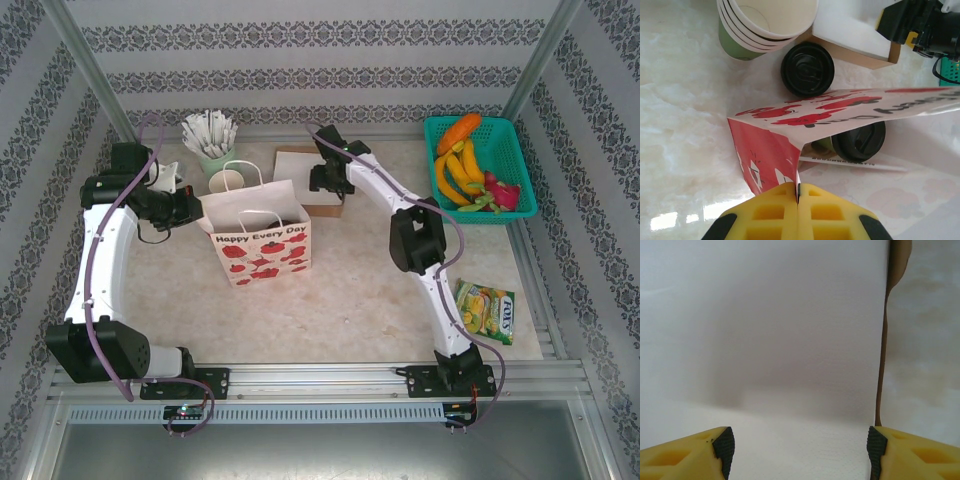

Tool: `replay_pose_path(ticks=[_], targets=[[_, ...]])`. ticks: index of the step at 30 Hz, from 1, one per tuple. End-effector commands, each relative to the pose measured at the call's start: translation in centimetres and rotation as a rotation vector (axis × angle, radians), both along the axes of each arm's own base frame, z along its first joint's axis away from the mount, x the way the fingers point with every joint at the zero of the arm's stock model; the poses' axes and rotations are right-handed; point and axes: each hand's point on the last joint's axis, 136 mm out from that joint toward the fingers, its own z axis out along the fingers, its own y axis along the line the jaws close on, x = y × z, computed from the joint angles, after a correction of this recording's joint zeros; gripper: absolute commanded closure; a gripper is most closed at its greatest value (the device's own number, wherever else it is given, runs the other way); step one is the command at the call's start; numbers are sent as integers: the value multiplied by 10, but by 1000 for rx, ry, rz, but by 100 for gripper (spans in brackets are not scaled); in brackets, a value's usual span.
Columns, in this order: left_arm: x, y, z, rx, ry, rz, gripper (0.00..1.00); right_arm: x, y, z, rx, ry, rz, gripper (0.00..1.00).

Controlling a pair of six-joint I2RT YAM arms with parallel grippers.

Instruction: Pack the takeout coffee

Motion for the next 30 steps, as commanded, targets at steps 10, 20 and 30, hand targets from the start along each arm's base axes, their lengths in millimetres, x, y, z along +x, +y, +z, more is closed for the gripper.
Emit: replay_pose_path(ticks=[10, 20, 30], targets=[[-5, -31, 6, -124, -30, -123, 95, -13, -20, 35, -90, -34, 103, 25], [9, -44, 3, -122, -15, -177, 95, 12, -12, 4, -100, -23, 69, 14], [14, -42, -1, -112, 0, -166, 95, 12, -7, -19, -110, 8, 116, 40]])
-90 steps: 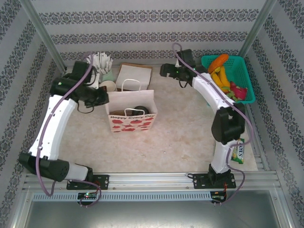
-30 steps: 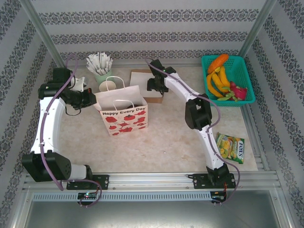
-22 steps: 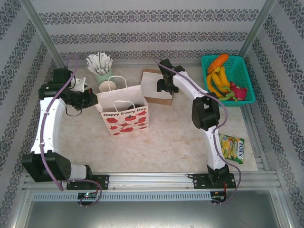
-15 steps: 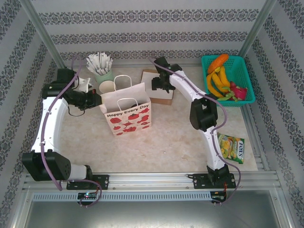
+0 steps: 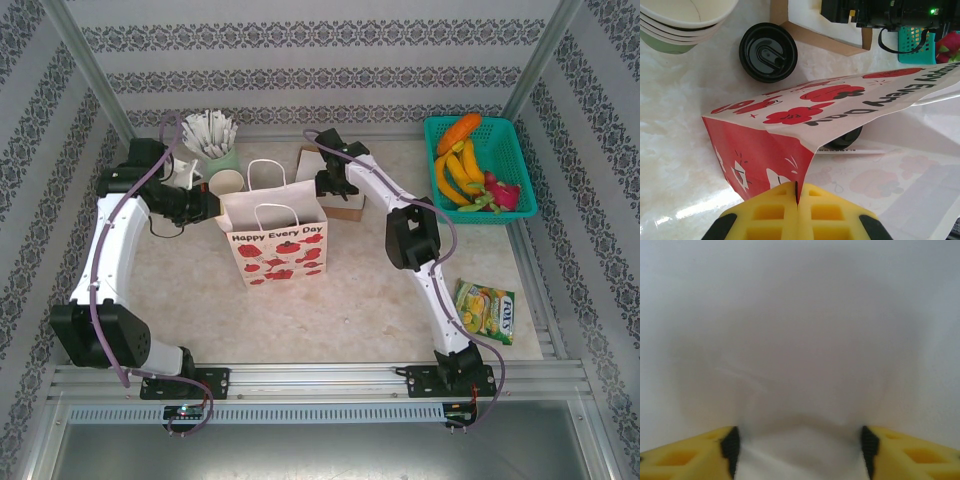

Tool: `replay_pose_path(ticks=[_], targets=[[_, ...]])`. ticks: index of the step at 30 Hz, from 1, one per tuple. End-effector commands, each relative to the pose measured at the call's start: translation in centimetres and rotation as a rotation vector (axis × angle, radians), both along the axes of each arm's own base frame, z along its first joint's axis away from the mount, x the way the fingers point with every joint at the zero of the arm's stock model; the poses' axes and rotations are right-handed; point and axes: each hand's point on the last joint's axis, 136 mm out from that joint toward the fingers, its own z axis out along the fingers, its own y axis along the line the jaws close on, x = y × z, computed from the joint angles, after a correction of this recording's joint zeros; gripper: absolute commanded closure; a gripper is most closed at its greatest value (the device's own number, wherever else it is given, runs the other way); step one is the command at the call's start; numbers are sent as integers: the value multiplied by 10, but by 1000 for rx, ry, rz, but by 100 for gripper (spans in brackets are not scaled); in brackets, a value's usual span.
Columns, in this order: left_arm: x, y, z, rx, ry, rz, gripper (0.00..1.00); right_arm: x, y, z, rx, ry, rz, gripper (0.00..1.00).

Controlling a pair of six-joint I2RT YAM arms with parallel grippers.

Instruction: Pack the takeout coffee

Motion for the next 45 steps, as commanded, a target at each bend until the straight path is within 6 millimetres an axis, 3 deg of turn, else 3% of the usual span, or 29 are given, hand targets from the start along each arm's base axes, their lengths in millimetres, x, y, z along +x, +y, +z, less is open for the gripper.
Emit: replay_pose_path(ticks=[1, 11, 16, 22, 29, 33, 41, 43, 45], targets=[[5, 0, 1, 14, -18, -13, 95, 4, -4, 11, -16, -22, 17, 45], [8, 1, -3, 20, 4, -11, 95, 11, -14, 45, -67, -103, 34, 88], [8, 0, -3, 13, 11, -11, 95, 4, -24, 45, -80, -89, 18, 92], [6, -3, 1, -3, 5, -18, 95, -10, -49, 39, -98, -57, -6, 97], [5, -20, -3, 9, 16, -75, 95, -29, -99, 21, -154, 9, -52, 100], [10, -31, -1, 11, 13, -101, 95, -41, -137, 15, -198, 35, -99, 100], [23, -52, -4, 19, 18, -157, 96, -53, -209, 24, -245, 55, -231, 100], [27, -56, -6, 16, 25, -165, 96, -56, -213, 29, -227, 49, -239, 100], [31, -58, -7, 8, 25, -166, 96, -54, -201, 37, -166, 25, -205, 100]])
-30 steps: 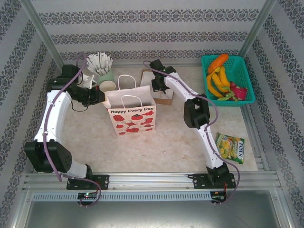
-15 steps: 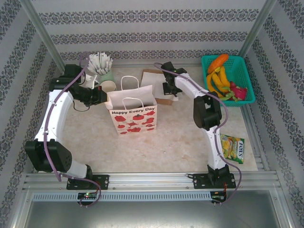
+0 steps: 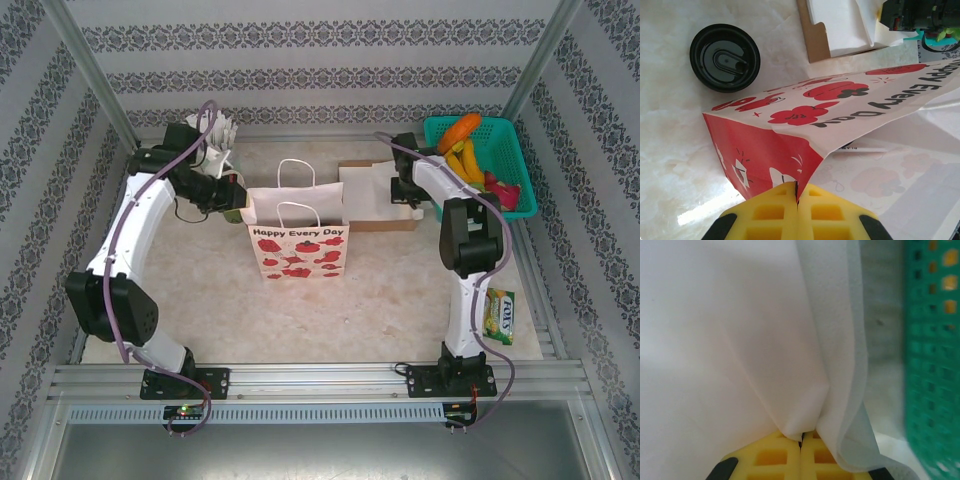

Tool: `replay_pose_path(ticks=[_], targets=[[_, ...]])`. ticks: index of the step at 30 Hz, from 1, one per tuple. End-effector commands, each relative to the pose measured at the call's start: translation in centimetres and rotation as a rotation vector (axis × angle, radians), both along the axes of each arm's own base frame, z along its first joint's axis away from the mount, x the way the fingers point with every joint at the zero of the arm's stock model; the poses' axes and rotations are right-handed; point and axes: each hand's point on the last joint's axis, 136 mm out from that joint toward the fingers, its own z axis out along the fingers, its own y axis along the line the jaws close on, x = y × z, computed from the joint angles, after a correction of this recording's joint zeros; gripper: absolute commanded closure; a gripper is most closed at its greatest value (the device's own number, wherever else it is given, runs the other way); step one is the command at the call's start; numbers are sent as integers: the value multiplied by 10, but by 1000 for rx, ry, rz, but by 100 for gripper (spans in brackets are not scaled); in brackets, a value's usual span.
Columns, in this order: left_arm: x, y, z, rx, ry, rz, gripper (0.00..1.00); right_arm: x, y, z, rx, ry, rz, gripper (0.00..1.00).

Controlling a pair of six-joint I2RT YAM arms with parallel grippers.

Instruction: Pack the takeout coffee

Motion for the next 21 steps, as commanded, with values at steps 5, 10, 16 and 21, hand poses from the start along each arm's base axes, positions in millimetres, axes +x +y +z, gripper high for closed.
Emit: replay_pose_path(ticks=[5, 10, 16, 21], targets=[[7, -20, -5, -3, 7, -46, 97, 5, 36, 63, 124, -137, 111, 100], [9, -39, -11, -1, 18, -86, 97, 3, 34, 98, 111, -216, 97, 100], [15, -54, -5, -31, 15, -93, 95, -10, 30, 148, 117, -387, 135, 100], [19, -52, -1, -14, -11, -76, 84, -23, 24, 181, 123, -535, 204, 100]])
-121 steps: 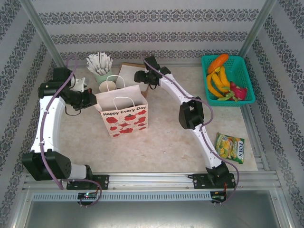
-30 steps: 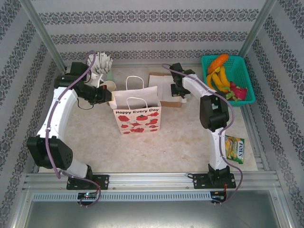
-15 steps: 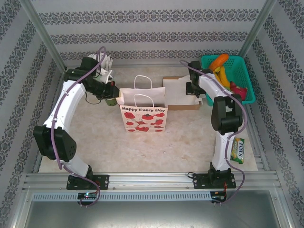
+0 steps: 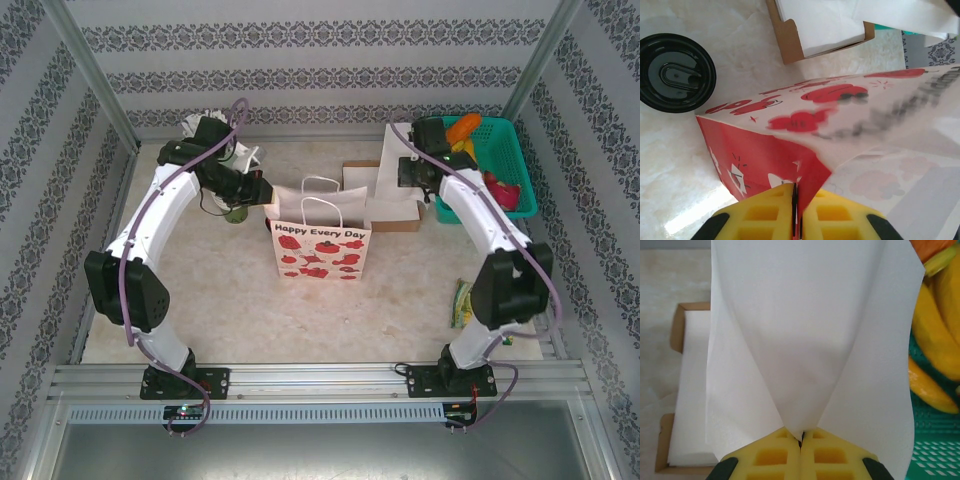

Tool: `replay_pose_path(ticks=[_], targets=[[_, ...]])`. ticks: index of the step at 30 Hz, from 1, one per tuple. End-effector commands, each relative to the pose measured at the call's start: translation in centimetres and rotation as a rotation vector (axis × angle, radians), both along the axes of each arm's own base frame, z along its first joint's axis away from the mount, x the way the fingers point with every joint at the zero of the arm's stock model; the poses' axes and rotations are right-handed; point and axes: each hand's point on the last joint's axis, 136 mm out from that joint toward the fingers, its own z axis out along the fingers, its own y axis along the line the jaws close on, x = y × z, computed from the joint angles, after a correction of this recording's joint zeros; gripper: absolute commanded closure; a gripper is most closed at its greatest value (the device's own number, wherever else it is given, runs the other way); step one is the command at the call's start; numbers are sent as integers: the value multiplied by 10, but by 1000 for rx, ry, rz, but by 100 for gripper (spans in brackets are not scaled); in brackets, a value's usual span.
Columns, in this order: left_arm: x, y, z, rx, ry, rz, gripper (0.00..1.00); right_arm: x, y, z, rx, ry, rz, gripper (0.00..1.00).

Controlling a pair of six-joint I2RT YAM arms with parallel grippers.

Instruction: Pack the takeout coffee

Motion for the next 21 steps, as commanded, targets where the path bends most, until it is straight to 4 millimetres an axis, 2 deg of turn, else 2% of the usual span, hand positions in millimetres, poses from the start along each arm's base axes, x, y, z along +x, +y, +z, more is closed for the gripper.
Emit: replay_pose_path(ticks=[1, 2, 4, 5, 9, 13, 14, 17, 21], targets=[[5, -2, 6, 14, -35, 3, 82, 3, -6, 31, -5, -134, 47, 100], [4, -2, 9, 10, -49, -5, 78, 1, -8, 35, -15, -147, 52, 100], [2, -3, 17, 4, -88, -21, 58, -5, -10, 46, -41, -189, 71, 100], [2, -2, 22, 2, -108, -26, 52, -7, -10, 51, -47, -216, 80, 100], [-2, 0, 44, 6, -225, -63, 24, -28, -5, 97, -59, -400, 151, 100], [-7, 3, 59, 40, -360, -128, 8, -61, 4, 147, -93, -577, 262, 100], [-9, 3, 64, 38, -390, -147, 1, -68, 8, 157, -107, -606, 293, 100], [-12, -3, 90, 7, -513, -199, 0, -96, 25, 189, -182, -699, 423, 100], [-23, -15, 128, -76, -684, -286, 0, -130, 66, 225, -329, -846, 637, 100]])
